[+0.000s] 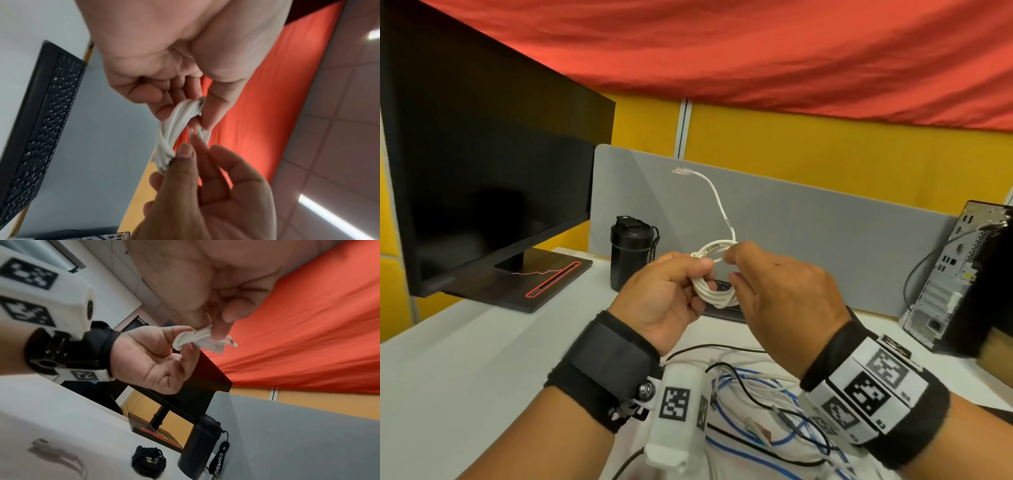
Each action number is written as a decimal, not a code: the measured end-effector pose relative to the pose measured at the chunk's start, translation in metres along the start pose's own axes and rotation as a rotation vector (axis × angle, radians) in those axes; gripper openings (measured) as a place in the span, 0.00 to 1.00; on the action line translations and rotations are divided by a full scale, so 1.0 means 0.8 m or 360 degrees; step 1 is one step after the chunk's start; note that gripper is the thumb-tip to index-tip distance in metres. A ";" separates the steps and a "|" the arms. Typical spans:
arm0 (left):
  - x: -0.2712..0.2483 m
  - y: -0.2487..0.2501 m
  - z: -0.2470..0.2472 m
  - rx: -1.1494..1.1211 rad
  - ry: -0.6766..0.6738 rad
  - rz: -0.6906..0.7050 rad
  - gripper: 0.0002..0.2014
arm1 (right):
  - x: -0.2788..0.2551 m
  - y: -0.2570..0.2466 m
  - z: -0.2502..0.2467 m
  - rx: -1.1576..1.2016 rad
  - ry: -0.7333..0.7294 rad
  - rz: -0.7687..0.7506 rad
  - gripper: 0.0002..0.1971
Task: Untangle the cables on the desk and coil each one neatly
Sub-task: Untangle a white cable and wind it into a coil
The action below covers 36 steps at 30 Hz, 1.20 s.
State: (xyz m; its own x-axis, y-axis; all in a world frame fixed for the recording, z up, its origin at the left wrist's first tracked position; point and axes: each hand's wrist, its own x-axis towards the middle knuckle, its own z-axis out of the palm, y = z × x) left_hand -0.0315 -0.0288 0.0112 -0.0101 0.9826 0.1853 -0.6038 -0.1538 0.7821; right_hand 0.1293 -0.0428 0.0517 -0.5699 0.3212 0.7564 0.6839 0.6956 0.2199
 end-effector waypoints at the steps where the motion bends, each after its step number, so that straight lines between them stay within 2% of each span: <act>1: 0.000 -0.001 -0.001 0.0023 -0.0006 -0.0051 0.06 | 0.000 0.001 -0.001 0.0019 -0.0017 -0.0011 0.07; 3: 0.000 -0.003 0.000 0.0100 -0.0022 -0.0124 0.04 | 0.000 0.004 -0.001 -0.0039 -0.0036 -0.0016 0.07; 7: -0.004 -0.005 0.000 0.0152 -0.0102 -0.0212 0.08 | 0.004 0.009 0.011 -0.0230 -0.0123 0.0016 0.12; 9: -0.005 -0.004 0.001 0.0231 -0.0133 -0.0177 0.07 | 0.006 0.014 0.014 -0.0221 -0.0211 0.0116 0.11; 10: -0.005 -0.005 0.001 0.0352 -0.0112 -0.0123 0.08 | 0.011 0.019 0.013 -0.0097 -0.0279 0.0230 0.10; 11: -0.004 -0.005 0.000 0.0475 -0.0089 -0.0066 0.08 | 0.016 0.027 0.010 0.0154 -0.0341 0.0393 0.09; 13: -0.003 -0.006 -0.002 0.0634 -0.0089 0.0022 0.11 | 0.029 0.040 0.003 0.0966 -0.0391 0.0782 0.09; 15: -0.002 -0.006 -0.002 0.0774 -0.0156 0.0102 0.09 | 0.037 0.050 -0.005 0.1692 -0.0362 0.1084 0.11; 17: -0.002 -0.006 -0.001 0.0946 -0.0273 0.0184 0.06 | 0.040 0.059 -0.009 0.2163 -0.0379 0.1355 0.11; 19: -0.004 -0.007 0.001 0.1095 -0.0346 0.0237 0.06 | 0.038 0.066 -0.009 0.2396 -0.0461 0.1554 0.08; 21: -0.004 -0.013 0.002 0.1343 -0.0315 0.0290 0.13 | 0.035 0.068 -0.002 0.2183 -0.0602 0.1451 0.09; 23: -0.003 -0.021 0.002 0.1609 -0.0246 0.0398 0.19 | 0.033 0.061 0.002 0.1842 -0.0733 0.1156 0.10; 26: -0.005 -0.020 0.005 0.1736 -0.0303 0.0661 0.10 | 0.041 0.050 -0.005 0.1555 -0.0785 0.0899 0.09; 28: -0.004 -0.018 0.005 0.1698 -0.0375 0.0773 0.05 | 0.051 0.046 -0.012 0.1277 -0.0691 0.0888 0.09; 30: -0.002 -0.016 0.001 0.1799 -0.0324 0.0888 0.10 | 0.057 0.044 -0.015 0.1167 -0.0640 0.1050 0.09; 34: 0.003 -0.010 -0.010 0.2151 -0.0145 0.1038 0.11 | 0.066 0.048 -0.025 0.1837 -0.0905 0.1783 0.08; 35: 0.003 -0.008 -0.012 0.2217 -0.0105 0.1054 0.11 | 0.067 0.053 -0.030 0.1949 -0.0934 0.1863 0.09; 36: 0.002 -0.006 -0.015 0.2223 -0.0087 0.1058 0.10 | 0.068 0.058 -0.034 0.1993 -0.0947 0.1837 0.08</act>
State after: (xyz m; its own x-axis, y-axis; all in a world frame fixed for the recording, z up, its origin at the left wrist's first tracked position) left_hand -0.0378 -0.0251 0.0009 0.0809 0.7002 0.7094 0.6973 -0.5483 0.4617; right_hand 0.1425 -0.0102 0.1198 -0.3685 0.9108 -0.1859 0.2599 -0.0911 -0.9613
